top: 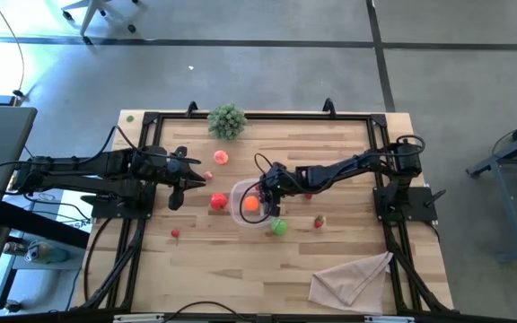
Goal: Pick and placing Produce into tupperware
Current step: Put the shrivelled cherry into the transparent bin, then put the top strawberry into the transparent bin
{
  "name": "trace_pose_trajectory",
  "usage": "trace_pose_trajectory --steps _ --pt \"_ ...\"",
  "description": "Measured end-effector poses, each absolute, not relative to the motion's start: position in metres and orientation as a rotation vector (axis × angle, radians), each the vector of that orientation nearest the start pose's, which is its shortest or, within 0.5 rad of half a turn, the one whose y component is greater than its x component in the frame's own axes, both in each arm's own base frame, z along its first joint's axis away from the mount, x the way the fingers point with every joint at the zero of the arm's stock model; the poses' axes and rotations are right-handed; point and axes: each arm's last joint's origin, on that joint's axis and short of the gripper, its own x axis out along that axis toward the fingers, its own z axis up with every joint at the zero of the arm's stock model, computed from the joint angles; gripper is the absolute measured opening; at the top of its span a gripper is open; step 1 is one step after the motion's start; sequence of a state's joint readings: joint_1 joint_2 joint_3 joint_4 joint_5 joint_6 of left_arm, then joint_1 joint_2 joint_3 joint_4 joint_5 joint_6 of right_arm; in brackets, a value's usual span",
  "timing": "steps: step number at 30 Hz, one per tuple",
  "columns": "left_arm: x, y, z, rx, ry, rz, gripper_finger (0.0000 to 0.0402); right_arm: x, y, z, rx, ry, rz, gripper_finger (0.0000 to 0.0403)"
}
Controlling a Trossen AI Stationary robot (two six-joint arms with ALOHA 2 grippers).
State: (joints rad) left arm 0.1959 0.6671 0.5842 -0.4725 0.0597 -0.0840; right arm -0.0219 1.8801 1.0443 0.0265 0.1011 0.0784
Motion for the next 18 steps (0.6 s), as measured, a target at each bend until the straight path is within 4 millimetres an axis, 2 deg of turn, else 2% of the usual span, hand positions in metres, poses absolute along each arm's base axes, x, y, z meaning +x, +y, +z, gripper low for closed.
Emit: trace_pose_trajectory --steps 5,9,15,18 --pt "0.141 0.026 0.255 -0.152 0.545 0.156 0.0051 0.377 -0.011 0.145 0.042 0.786 -0.149 0.0149" --pt "0.141 0.026 0.255 -0.152 0.546 0.156 0.0051 0.381 -0.011 0.155 0.043 0.753 -0.148 0.0149" --pt "0.141 0.026 0.255 -0.153 0.546 0.156 0.0051 0.384 -0.005 0.194 0.035 0.648 -0.128 0.0149" --pt "0.141 0.026 0.255 -0.152 0.546 0.156 0.0051 0.376 -0.002 0.218 0.023 0.594 -0.158 0.0149"
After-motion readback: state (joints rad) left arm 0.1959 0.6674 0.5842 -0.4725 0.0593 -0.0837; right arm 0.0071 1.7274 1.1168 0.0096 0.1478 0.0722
